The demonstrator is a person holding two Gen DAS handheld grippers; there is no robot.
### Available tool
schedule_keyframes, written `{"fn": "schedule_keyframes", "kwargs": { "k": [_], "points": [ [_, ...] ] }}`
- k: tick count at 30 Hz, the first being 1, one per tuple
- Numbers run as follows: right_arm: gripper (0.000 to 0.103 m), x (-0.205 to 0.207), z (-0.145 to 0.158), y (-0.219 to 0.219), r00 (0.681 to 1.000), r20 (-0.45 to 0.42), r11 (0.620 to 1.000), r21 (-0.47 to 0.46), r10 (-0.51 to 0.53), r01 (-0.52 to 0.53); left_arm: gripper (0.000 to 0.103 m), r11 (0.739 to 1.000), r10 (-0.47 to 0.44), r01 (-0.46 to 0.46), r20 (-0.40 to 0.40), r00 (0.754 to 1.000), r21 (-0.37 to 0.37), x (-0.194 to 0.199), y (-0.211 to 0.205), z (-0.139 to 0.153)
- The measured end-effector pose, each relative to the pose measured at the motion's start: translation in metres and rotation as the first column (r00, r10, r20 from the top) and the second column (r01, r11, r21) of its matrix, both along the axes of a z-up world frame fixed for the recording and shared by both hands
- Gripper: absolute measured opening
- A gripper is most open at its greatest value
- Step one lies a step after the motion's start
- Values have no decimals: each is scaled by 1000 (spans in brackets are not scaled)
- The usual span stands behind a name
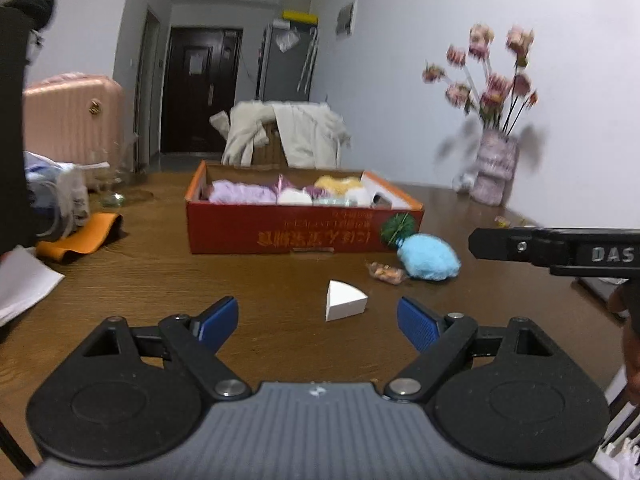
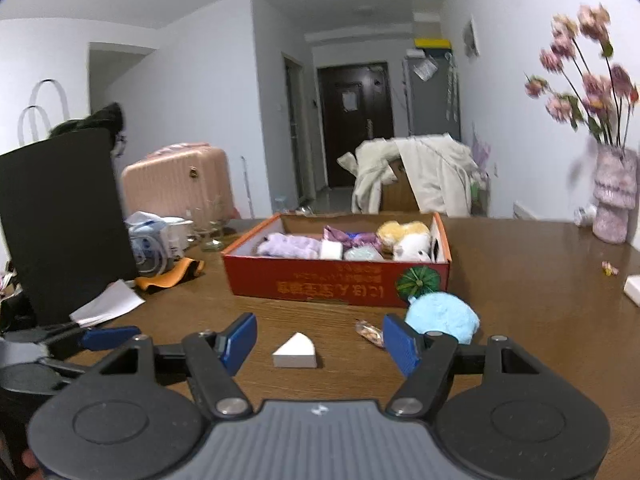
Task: Organize soft objects
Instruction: 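Grasp the white foam wedge with the left gripper while the right gripper grasps the wrapped candy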
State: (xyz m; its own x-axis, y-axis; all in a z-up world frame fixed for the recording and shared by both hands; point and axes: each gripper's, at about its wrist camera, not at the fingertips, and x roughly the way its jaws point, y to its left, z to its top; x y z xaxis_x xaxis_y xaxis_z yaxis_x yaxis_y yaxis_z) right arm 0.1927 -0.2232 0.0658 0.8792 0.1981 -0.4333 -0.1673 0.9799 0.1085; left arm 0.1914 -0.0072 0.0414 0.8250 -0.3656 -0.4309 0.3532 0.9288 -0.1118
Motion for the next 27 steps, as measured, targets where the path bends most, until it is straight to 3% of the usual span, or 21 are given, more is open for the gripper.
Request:
{"fn": "schedule_keyframes", "kwargs": {
  "k": [3,5,11,16,21,27],
  "points": [
    [68,25,-16,-6,998,-68,999,34,-11,13,82,997,22,-21,-13,1000,73,27,-20,-11],
    [61,36,-26,-9,996,-90,999,24,-19,21,74,995,20,-18,-24,1000,102,41,-31,-18],
    [49,76,-47,-23,990,-133,999,-2,-48,48,73,989,-36,44,-62,997,138,69,-55,-33],
    [47,101,-45,-27,990,-133,999,-17,-40,38,73,988,-49,59,-78,996,142,82,-65,-38],
    [47,121,-49,-16,990,-144,992,-126,-2,-16,73,988,-47,59,-88,995,145,91,-68,-41],
    [31,140,-63,-1,977,-187,968,-207,104,-143,65,988,-58,72,-108,992,133,97,-70,-45]
  ]
}}
